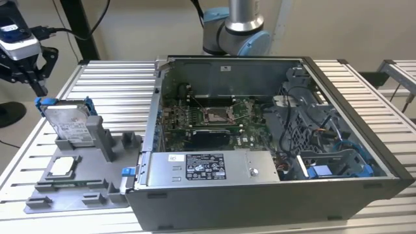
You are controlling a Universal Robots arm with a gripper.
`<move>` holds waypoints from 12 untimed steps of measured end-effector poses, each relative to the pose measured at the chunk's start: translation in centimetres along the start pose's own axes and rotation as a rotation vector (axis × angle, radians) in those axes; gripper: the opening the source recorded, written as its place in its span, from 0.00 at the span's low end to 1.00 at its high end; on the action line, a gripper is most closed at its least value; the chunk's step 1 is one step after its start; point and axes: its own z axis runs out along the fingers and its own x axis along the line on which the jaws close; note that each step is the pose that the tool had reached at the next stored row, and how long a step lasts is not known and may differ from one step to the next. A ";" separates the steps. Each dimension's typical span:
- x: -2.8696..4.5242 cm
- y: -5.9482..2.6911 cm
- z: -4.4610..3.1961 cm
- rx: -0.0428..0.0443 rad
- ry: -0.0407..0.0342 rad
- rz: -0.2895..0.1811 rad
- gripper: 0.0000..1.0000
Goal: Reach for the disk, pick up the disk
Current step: 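Pick up the disk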
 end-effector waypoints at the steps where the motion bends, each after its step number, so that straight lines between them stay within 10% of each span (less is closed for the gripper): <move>1: 0.00 0.00 0.02 0.0007 -0.0012 -0.015 0.00; 12: -0.01 0.04 0.01 0.0238 -0.0075 -0.142 0.00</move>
